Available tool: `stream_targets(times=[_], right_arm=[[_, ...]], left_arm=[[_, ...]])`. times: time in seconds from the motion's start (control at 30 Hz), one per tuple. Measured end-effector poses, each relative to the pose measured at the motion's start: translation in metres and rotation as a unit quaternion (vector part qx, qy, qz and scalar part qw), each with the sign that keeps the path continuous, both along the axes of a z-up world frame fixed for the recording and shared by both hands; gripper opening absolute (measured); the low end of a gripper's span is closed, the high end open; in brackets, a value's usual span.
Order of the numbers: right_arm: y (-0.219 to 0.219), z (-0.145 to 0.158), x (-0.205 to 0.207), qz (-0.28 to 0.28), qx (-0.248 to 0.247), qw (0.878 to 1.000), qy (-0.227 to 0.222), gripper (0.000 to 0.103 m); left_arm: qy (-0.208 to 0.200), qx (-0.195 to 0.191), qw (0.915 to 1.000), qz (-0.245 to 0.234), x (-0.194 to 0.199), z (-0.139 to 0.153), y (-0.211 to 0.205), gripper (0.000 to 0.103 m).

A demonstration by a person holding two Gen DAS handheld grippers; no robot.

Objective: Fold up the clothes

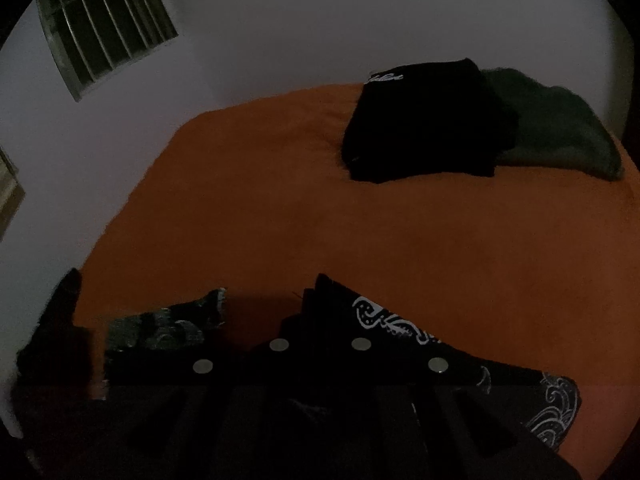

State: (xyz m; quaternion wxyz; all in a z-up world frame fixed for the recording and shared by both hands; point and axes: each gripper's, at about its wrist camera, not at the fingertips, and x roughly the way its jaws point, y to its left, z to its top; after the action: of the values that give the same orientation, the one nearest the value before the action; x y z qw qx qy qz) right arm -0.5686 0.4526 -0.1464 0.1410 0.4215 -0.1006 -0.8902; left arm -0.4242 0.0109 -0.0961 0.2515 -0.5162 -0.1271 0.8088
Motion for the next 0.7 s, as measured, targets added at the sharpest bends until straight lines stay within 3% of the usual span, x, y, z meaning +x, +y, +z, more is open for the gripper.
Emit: stream_targets(times=[0.03,0.07,0.13,0.2,0.23,0.27,0.33,0.4,0.53,0.63,0.7], right_arm=[[0.000,0.001,0.001,0.003,-0.004,1.000,0.001,0.002],[0.000,0.002,0.003,0.007,-0.008,1.000,0.003,0.002],[0.003,0.005,0.007,0.016,-0.016,1.000,0.002,0.003],[0.012,0.008,0.011,0.023,-0.019,1.000,-0.010,0.011],[0.024,0.011,0.016,0.023,-0.025,0.999,-0.018,0.029],[0.041,0.015,0.024,0.015,-0.035,0.999,-0.020,0.055],[0.088,0.015,0.050,-0.031,-0.050,0.998,-0.015,0.071],[0.139,0.008,0.079,-0.084,-0.061,0.994,-0.018,0.071],[0.225,-0.055,0.120,-0.144,-0.129,0.977,-0.095,0.065],[0.234,-0.109,0.124,-0.132,-0.154,0.968,-0.150,0.065],[0.232,-0.121,0.120,-0.123,-0.178,0.965,-0.146,0.065]], left_arm=[[0.003,0.018,0.9998,-0.002,-0.003,-0.002,0.002,0.034],[0.005,0.036,0.9993,-0.004,-0.006,-0.004,0.003,0.006],[0.001,0.070,0.9975,0.008,-0.011,-0.009,0.002,0.006],[-0.001,0.104,0.9943,0.022,-0.013,-0.012,-0.005,0.006],[-0.008,0.116,0.9928,0.030,-0.013,-0.015,-0.007,0.006],[-0.016,0.131,0.9905,0.038,-0.014,-0.018,-0.011,0.006],[-0.031,0.159,0.9857,0.047,-0.018,-0.022,-0.020,0.006],[-0.041,0.172,0.9832,0.048,-0.023,-0.023,-0.023,0.006],[-0.052,0.168,0.9838,0.035,-0.030,-0.025,-0.018,0.007],[-0.058,0.151,0.9864,0.028,-0.039,-0.027,-0.009,0.008],[-0.060,0.146,0.9871,0.028,-0.045,-0.029,-0.004,0.008]])
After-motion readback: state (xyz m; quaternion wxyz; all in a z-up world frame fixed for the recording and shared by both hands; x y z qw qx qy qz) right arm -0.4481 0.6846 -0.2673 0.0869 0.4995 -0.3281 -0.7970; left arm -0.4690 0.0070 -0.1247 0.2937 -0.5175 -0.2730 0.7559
